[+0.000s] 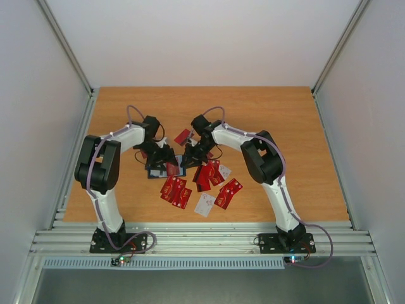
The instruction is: Put the credit cards into the card holder
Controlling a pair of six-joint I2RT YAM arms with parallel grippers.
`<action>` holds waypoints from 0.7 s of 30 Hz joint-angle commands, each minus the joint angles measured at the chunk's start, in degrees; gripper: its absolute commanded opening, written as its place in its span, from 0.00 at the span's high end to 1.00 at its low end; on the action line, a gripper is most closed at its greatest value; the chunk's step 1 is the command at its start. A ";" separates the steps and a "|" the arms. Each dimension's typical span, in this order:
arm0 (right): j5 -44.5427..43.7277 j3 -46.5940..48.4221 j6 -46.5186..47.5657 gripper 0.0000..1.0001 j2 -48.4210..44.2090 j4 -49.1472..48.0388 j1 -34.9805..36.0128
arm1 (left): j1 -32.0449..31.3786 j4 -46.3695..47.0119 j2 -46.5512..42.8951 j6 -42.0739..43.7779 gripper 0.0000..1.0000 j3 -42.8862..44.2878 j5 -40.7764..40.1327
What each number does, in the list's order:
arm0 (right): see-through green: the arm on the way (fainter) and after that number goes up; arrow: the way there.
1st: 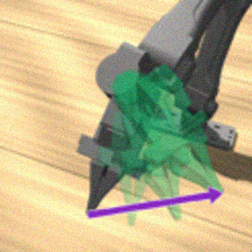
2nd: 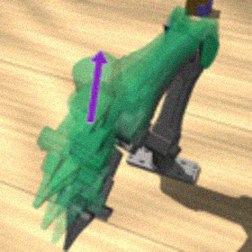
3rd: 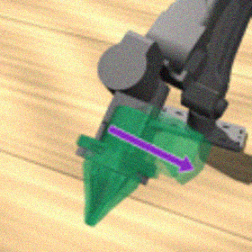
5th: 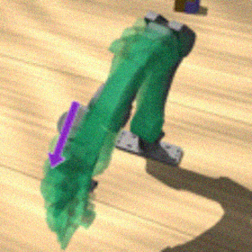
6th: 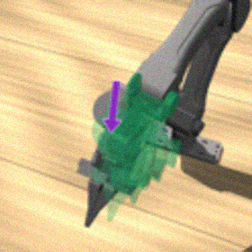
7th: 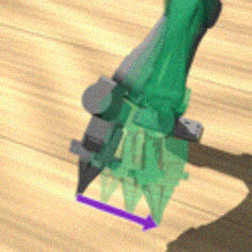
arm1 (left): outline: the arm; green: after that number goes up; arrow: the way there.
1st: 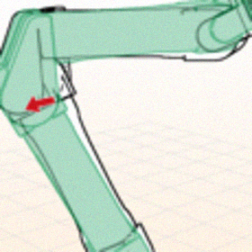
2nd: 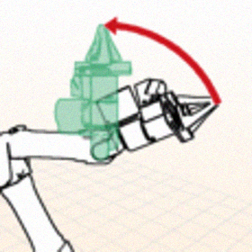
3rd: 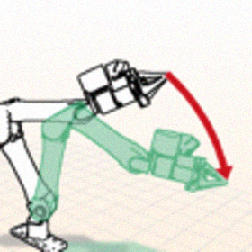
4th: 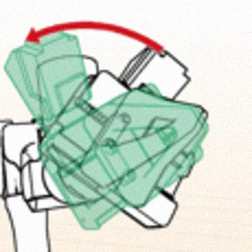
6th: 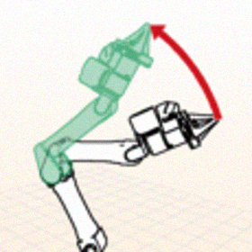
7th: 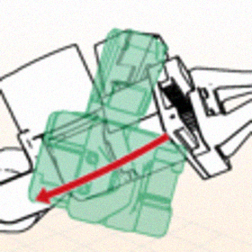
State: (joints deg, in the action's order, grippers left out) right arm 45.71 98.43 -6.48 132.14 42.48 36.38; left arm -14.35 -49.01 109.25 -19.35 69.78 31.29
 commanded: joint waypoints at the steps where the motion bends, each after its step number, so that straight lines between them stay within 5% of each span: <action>1: -0.72 2.18 0.17 0.83 1.85 0.67 0.34 | -0.50 1.08 1.62 -0.66 0.40 1.49 0.17; 10: -0.63 3.54 0.46 0.88 3.52 0.97 0.50 | -1.20 -0.47 4.56 -0.30 0.50 5.49 -0.20; 21: -1.26 6.47 1.94 0.88 4.65 3.29 0.51 | -3.49 -5.99 6.72 2.33 0.46 11.68 -6.69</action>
State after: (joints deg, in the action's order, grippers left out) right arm 44.95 102.35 -5.89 134.96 44.95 36.34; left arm -16.51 -53.04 114.96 -18.79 79.37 26.81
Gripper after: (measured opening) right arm 0.119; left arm 0.516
